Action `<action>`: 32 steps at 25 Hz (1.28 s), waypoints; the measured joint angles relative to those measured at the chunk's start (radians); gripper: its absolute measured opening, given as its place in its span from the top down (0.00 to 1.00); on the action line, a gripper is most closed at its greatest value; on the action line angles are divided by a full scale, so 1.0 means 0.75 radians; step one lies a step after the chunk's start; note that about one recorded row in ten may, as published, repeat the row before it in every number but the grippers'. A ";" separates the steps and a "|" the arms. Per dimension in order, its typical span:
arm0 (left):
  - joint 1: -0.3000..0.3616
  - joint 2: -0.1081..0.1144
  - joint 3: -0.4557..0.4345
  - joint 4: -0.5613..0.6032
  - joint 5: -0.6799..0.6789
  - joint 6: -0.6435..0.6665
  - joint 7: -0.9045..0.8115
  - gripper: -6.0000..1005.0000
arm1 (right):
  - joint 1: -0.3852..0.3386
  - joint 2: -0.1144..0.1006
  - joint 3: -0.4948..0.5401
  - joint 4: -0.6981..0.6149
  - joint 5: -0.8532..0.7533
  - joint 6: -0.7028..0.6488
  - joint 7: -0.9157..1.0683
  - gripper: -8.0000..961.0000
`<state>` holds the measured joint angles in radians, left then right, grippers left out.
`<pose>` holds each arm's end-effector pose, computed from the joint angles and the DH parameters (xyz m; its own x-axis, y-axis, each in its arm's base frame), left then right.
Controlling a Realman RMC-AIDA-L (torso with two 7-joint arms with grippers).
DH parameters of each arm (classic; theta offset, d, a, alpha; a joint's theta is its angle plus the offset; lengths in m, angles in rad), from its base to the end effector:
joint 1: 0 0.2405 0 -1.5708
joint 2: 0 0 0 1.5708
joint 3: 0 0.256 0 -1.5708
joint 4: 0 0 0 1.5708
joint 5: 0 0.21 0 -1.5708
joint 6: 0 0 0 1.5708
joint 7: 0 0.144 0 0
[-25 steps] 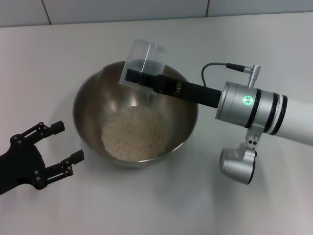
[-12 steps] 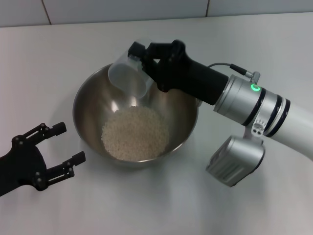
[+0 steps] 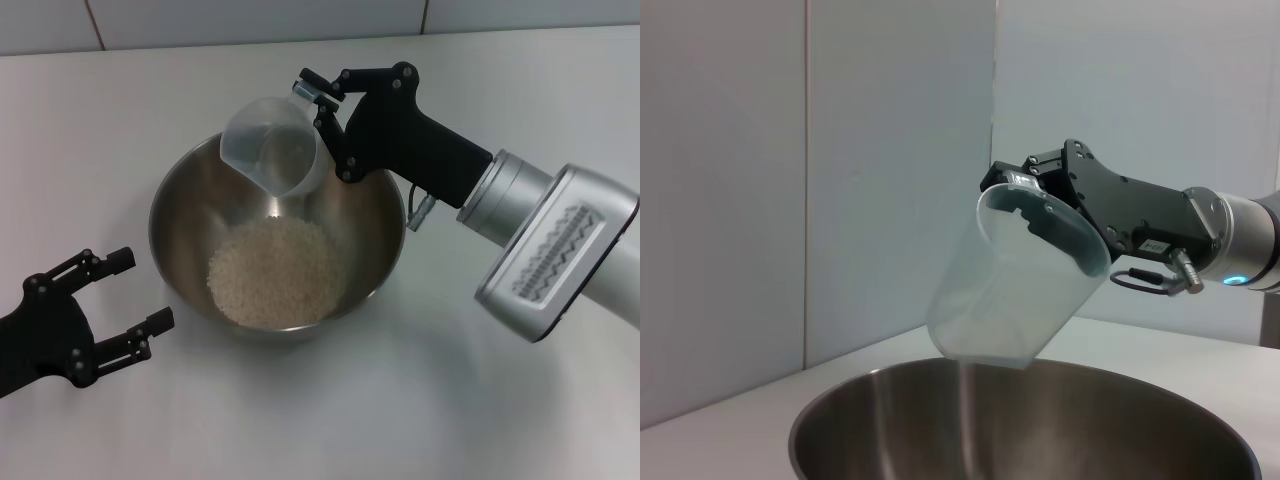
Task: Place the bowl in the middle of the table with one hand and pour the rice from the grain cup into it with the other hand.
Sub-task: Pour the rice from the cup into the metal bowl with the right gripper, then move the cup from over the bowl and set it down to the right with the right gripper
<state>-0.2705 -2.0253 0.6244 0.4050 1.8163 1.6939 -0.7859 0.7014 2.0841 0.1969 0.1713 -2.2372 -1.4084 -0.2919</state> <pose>-0.3304 0.2349 0.0037 0.7703 0.0870 0.6317 0.3792 -0.8590 -0.3440 0.1885 0.3349 -0.0796 0.7020 0.6251 -0.3413 0.0793 -0.5449 -0.8348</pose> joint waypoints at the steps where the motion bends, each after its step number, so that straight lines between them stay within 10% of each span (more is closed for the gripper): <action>1: -0.002 0.000 0.000 0.000 0.000 0.001 0.000 0.19 | -0.002 0.000 -0.002 -0.003 -0.003 0.000 0.061 0.97; 13: -0.005 -0.003 0.000 0.000 0.000 0.002 0.006 0.19 | -0.027 0.000 -0.010 -0.041 -0.007 0.022 0.827 0.97; 32: 0.002 -0.008 0.000 0.000 0.000 0.003 0.007 0.19 | -0.209 -0.005 0.322 -0.120 -0.001 -0.075 0.783 0.97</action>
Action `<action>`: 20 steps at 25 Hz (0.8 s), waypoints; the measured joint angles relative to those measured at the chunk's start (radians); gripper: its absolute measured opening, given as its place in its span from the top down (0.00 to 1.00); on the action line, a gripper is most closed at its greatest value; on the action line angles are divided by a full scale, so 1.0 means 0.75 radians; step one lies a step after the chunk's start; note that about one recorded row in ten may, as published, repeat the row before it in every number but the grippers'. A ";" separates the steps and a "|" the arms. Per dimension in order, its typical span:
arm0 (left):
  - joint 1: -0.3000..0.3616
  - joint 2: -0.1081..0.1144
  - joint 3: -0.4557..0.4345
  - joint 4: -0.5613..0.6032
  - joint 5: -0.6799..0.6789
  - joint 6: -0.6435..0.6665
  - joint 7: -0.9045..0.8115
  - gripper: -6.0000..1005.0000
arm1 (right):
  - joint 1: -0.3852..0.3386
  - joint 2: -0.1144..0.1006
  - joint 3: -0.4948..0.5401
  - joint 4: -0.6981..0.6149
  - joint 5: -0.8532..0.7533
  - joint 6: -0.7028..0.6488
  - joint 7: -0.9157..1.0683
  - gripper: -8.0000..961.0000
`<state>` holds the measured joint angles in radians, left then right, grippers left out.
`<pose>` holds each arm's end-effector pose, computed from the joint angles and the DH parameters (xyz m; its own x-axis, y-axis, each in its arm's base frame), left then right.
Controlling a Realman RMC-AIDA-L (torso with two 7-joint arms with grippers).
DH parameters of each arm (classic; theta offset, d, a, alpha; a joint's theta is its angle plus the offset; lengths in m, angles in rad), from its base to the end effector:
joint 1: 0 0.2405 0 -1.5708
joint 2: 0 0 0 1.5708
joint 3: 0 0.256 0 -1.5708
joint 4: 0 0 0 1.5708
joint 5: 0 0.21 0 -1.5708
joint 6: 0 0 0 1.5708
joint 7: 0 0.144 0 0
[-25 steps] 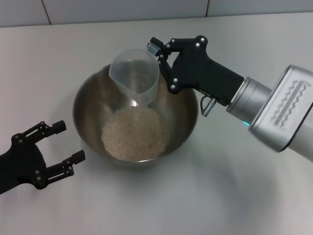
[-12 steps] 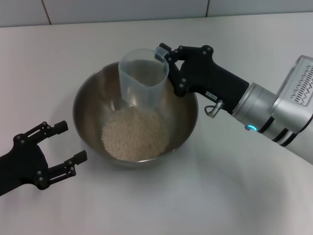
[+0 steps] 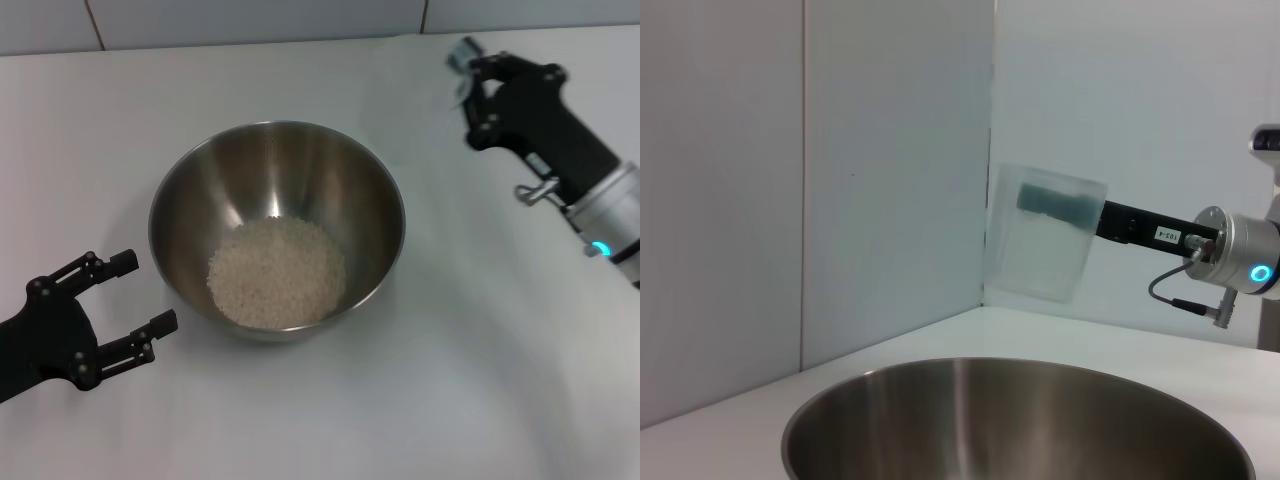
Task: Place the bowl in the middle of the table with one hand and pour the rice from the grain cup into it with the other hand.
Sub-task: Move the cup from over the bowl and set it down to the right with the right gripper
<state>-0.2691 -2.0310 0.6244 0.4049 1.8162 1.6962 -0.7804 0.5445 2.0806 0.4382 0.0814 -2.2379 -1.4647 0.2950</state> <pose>-0.3291 0.2339 0.0015 0.7679 0.0836 0.6352 0.3773 -0.8603 -0.3429 0.2568 0.3275 -0.0331 0.6287 0.2263 -0.7440 -0.5413 -0.5595 -0.6276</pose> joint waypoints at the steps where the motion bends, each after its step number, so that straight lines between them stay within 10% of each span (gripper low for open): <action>1: 0.001 0.000 0.000 0.000 0.000 0.002 -0.002 0.19 | -0.009 0.000 0.022 -0.015 0.000 0.000 -0.002 0.97; 20: -0.007 0.002 0.000 0.000 0.000 0.005 -0.008 0.19 | -0.055 -0.001 0.166 -0.077 0.002 0.179 -0.109 0.97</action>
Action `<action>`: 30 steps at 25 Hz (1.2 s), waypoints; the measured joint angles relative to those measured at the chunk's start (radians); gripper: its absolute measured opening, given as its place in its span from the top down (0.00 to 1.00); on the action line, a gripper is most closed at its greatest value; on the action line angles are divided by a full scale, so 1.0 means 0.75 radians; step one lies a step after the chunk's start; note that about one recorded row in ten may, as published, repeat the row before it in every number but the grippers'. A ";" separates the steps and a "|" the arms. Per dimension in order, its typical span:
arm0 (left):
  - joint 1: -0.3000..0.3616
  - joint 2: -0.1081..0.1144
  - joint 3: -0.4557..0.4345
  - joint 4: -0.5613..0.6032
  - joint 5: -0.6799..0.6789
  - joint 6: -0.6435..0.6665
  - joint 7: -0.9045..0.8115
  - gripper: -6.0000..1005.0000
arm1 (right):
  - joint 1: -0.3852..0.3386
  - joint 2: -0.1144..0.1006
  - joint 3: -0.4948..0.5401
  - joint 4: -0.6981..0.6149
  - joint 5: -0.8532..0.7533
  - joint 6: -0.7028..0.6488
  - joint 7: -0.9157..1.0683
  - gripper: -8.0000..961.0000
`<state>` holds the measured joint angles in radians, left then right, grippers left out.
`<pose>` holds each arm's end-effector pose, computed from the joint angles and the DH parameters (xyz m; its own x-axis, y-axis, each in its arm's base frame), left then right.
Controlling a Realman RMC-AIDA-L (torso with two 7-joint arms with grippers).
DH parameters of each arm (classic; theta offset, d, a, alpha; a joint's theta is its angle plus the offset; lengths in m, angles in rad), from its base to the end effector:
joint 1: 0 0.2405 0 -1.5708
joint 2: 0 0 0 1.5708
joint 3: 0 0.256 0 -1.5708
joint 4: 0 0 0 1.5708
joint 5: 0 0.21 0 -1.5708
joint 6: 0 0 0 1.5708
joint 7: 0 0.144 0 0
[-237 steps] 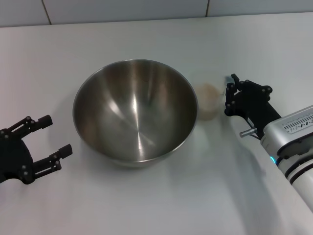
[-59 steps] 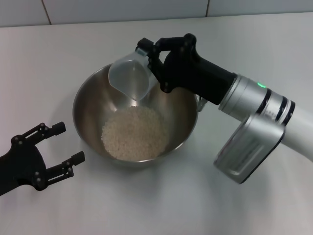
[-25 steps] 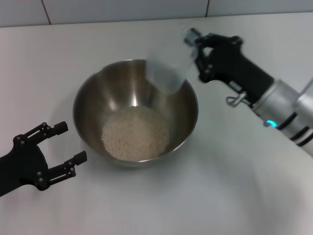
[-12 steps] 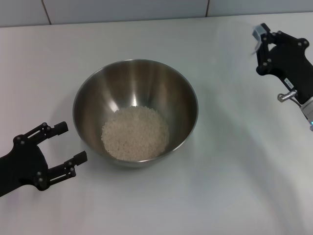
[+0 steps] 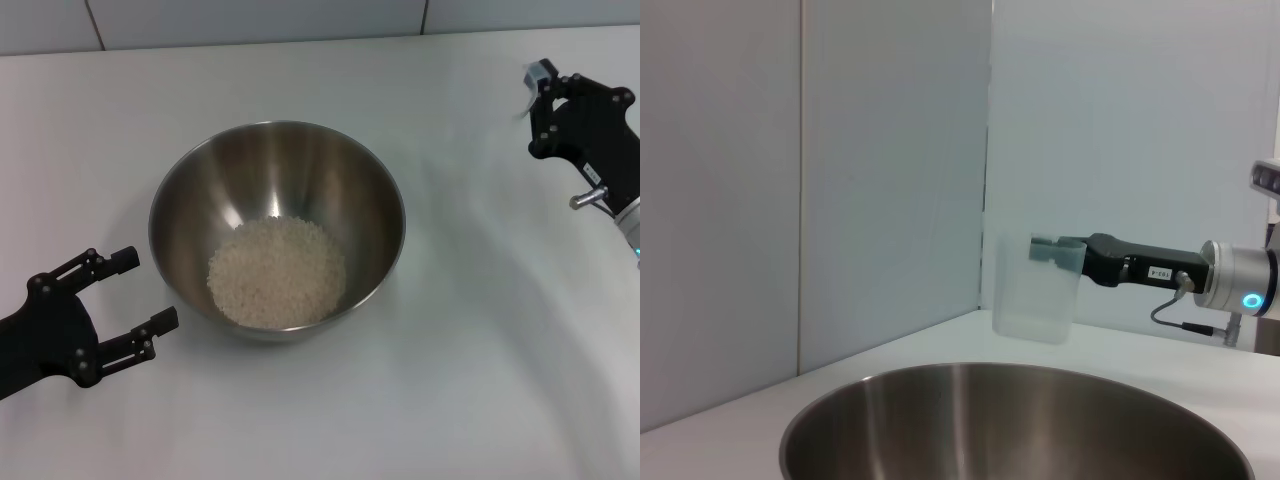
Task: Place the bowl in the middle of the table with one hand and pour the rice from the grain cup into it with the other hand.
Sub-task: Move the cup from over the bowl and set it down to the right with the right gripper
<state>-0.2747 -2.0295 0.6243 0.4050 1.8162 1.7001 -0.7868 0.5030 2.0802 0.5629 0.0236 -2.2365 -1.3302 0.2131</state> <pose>-0.3277 0.2356 0.0023 0.7654 0.0830 0.6381 0.3754 -0.8630 -0.3380 0.3043 0.3297 -0.0192 0.7541 0.1393 -0.6418 -0.5618 -0.3694 -0.7402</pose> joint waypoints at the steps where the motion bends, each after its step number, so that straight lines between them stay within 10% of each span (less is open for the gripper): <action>1: 0.000 0.000 0.000 0.000 0.000 0.000 0.000 0.19 | 0.004 0.000 0.000 0.003 0.000 0.030 0.000 0.97; 30: 0.011 -0.002 0.002 0.000 0.000 0.046 0.000 0.19 | 0.013 0.010 -0.014 0.077 -0.010 0.380 0.000 0.97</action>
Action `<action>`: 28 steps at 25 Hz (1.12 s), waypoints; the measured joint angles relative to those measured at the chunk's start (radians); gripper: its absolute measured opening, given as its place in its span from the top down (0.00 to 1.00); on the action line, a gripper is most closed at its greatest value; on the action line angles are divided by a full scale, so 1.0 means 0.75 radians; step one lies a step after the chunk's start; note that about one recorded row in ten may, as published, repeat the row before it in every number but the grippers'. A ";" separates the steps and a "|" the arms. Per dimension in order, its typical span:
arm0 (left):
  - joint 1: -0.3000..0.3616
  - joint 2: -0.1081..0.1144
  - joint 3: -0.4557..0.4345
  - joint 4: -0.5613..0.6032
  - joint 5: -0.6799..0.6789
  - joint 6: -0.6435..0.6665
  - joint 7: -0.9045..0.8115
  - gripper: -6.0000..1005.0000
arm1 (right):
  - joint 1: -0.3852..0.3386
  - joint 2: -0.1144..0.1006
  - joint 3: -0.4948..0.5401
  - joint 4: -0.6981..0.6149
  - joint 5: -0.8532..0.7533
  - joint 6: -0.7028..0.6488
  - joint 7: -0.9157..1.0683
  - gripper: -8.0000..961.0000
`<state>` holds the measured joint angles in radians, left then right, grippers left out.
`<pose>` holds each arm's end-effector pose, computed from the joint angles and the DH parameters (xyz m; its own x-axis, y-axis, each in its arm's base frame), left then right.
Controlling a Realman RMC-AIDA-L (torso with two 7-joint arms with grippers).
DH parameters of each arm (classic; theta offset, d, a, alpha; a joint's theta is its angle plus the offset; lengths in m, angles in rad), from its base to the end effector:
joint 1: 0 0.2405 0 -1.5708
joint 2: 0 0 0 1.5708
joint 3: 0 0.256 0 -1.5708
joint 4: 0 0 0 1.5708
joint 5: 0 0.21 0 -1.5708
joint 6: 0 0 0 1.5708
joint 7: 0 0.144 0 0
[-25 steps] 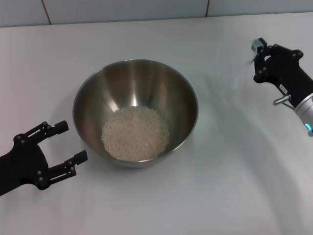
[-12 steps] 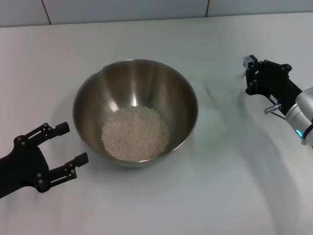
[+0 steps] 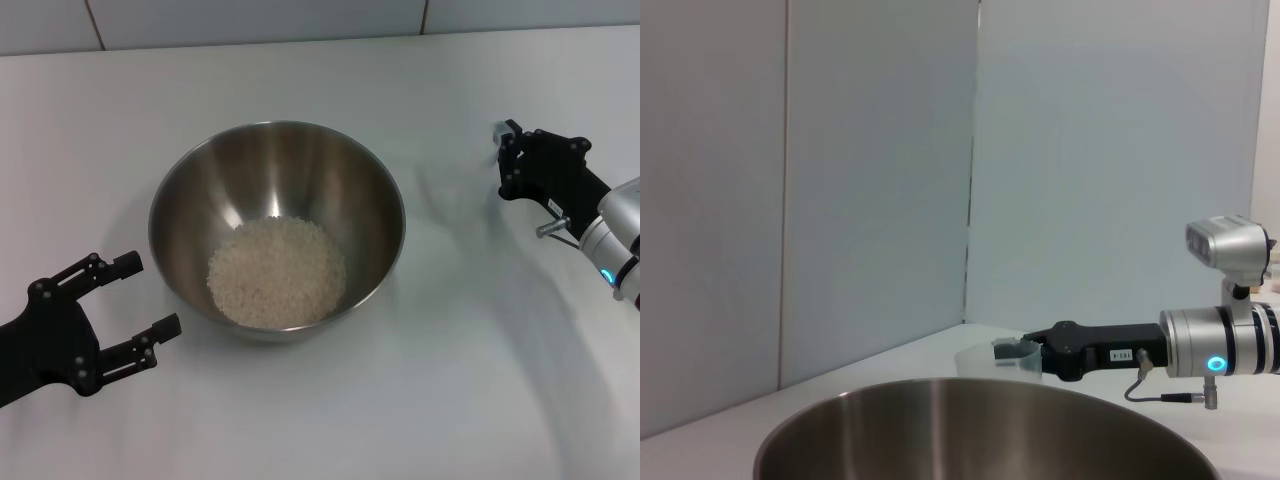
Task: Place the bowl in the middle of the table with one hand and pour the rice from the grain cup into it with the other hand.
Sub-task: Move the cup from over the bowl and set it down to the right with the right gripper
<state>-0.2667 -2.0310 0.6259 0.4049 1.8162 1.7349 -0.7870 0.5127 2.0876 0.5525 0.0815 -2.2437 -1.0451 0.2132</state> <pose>-0.3252 0.2300 0.0026 0.7509 0.0779 0.6558 0.3691 -0.8730 -0.3189 0.3210 0.3363 -0.0517 0.7900 -0.1015 -0.6046 -0.5958 -0.3598 -0.7181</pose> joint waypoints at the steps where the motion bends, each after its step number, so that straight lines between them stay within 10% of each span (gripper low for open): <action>1: 0.000 0.000 0.000 0.000 0.000 0.002 0.000 0.19 | 0.001 0.000 0.000 0.001 0.000 0.011 0.000 0.96; 28: 0.013 0.000 0.000 0.000 0.000 0.013 -0.002 0.19 | -0.072 -0.004 0.000 0.029 -0.004 -0.007 0.006 0.36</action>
<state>-0.2569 -2.0310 0.6259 0.4049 1.8162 1.7447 -0.7885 0.4589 2.0849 0.5522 0.1031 -2.2467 -1.0507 0.2175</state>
